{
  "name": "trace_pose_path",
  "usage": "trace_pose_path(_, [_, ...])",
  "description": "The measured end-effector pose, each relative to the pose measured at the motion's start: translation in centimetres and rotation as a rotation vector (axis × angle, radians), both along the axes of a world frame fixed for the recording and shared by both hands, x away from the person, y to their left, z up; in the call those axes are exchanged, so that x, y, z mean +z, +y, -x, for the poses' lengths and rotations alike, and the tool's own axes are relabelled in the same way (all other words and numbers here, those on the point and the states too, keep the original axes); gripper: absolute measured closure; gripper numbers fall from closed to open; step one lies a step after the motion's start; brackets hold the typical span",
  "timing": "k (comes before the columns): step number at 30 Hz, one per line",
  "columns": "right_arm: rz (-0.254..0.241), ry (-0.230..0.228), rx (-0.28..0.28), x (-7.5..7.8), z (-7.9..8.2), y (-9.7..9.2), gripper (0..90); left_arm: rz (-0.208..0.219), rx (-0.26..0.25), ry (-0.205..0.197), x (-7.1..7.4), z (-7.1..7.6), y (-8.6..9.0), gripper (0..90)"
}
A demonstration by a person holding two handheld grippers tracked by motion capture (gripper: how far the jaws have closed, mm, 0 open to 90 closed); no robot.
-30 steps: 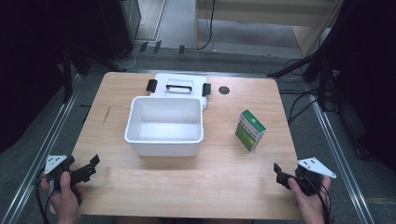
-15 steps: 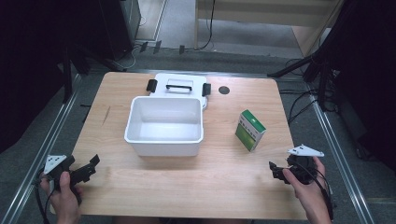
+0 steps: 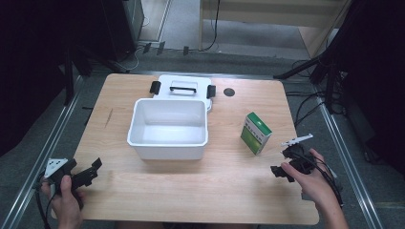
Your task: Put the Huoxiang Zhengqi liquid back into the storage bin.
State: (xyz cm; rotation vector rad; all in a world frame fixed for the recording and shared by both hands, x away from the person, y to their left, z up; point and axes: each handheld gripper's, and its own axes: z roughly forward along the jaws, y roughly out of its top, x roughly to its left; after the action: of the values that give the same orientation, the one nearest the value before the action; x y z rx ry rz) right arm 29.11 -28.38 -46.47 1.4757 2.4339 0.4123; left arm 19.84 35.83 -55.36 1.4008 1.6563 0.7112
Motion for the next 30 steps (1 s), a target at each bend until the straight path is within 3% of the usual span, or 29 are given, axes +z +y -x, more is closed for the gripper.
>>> trace_pose_path(7, [0.032,0.096,0.037,1.3,-1.5,1.1,14.9,0.003,-0.002,0.002,0.0,0.0,0.0,4.1])
trace_pose_path(13, [0.057,0.136,0.045,2.1,-2.7,2.0,15.2,0.003,-0.006,0.003,0.0,0.0,0.0,4.1])
trace_pose_path(30, [0.092,0.16,0.069,3.8,-4.4,3.5,20.5,0.008,-0.009,0.006,0.0,-0.1,0.1,4.1])
